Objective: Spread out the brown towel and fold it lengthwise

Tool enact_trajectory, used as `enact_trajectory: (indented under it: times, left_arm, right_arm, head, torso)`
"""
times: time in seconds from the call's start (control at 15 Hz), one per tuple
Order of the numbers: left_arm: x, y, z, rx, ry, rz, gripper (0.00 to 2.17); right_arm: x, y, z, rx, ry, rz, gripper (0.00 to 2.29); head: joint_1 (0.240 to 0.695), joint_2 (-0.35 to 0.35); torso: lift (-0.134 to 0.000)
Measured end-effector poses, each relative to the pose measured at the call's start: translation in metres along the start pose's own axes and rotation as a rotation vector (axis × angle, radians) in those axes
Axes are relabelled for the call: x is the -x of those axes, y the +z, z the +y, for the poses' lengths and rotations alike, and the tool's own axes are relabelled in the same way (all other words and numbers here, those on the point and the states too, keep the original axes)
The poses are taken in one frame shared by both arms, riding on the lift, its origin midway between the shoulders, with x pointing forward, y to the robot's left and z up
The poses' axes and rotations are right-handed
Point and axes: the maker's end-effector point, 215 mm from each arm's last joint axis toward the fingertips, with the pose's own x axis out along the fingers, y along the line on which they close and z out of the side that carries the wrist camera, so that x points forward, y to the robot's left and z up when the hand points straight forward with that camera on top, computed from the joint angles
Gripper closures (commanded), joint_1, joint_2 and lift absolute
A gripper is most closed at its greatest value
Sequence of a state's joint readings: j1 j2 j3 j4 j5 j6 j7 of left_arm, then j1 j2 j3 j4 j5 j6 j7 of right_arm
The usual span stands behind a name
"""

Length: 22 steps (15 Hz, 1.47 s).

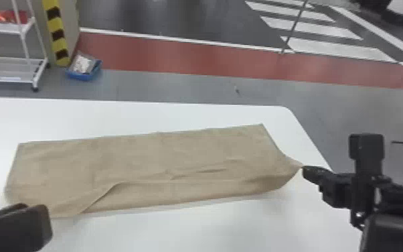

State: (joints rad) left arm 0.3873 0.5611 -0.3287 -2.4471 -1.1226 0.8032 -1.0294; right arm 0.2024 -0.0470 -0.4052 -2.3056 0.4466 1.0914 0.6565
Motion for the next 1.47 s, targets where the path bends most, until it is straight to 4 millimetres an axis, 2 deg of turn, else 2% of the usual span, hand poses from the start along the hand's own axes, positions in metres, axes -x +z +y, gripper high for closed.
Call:
enact_trajectory:
  times: [0.2, 0.4, 0.6, 0.8, 1.0, 1.47]
  left_arm:
    - [0.007, 0.013, 0.033, 0.013, 0.021, -0.04, 1.28]
    - [0.012, 0.013, 0.059, 0.038, 0.047, -0.06, 1.28]
    - [0.006, 0.012, 0.081, 0.066, 0.06, -0.063, 1.28]
    - [-0.007, 0.008, 0.088, 0.088, 0.052, -0.051, 1.28]
    - [-0.021, 0.008, 0.089, 0.106, 0.039, -0.045, 1.28]
    - [-0.055, 0.007, 0.109, 0.153, 0.029, -0.025, 1.28]
  right_arm:
    - [0.001, 0.02, -0.011, -0.036, -0.017, -0.025, 1.35]
    - [0.001, 0.035, -0.027, -0.055, -0.039, -0.052, 1.35]
    - [-0.007, 0.042, -0.049, -0.068, -0.07, -0.044, 1.35]
    - [-0.018, 0.036, -0.064, -0.083, -0.087, -0.003, 1.35]
    - [-0.027, 0.035, -0.068, -0.095, -0.087, 0.017, 1.35]
    - [-0.052, 0.051, -0.057, -0.166, -0.065, 0.115, 1.35]
  head:
    - [0.695, -0.29]
    - [0.695, -0.291]
    - [0.695, -0.299]
    - [0.695, -0.308]
    - [0.695, -0.31]
    - [0.695, -0.282]
  torso:
    - [-0.124]
    - [-0.124]
    - [-0.124]
    - [-0.124]
    - [-0.124]
    - [-0.124]
